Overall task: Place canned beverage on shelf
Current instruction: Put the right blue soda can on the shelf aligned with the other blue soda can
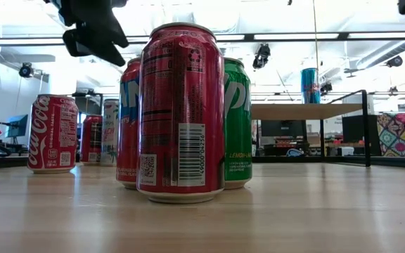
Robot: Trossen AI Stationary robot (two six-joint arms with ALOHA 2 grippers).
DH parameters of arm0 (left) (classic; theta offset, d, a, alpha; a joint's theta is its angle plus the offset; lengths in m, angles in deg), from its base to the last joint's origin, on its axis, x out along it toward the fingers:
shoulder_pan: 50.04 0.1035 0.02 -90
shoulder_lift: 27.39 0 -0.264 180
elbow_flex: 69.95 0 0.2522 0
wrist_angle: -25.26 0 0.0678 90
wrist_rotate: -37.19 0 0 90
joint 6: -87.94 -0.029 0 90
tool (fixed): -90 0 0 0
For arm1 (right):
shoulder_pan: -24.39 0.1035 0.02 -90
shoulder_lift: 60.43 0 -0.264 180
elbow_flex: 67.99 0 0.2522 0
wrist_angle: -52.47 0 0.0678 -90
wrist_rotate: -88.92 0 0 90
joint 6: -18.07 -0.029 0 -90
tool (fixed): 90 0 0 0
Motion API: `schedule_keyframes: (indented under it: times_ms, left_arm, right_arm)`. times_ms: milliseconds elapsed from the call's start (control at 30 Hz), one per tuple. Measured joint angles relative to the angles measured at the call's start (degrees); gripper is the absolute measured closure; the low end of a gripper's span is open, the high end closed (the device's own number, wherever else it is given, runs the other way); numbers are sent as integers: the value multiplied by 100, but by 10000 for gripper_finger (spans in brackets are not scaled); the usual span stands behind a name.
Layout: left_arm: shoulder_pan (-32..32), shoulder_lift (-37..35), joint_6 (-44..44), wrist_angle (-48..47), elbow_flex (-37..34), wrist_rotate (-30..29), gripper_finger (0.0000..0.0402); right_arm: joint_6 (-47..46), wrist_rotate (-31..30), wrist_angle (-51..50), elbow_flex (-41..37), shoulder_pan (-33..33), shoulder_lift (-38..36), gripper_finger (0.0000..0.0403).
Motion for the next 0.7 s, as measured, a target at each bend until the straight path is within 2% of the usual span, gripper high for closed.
schedule_keyframes:
  times_ms: [300,500,700]
  left_arm:
    - [431,0,-521,-7,0,-1,192]
    - [675,-1,-747,-4,0,-1,192]
    - [846,0,-1043,-8,0,2,192]
  right_arm:
    - [485,-46,-1622,968,-955,-231,163]
    - [1108,-43,-1637,1379,-1922,-672,168]
    - [1418,-57,-1651,1709,-3178,-1082,166]
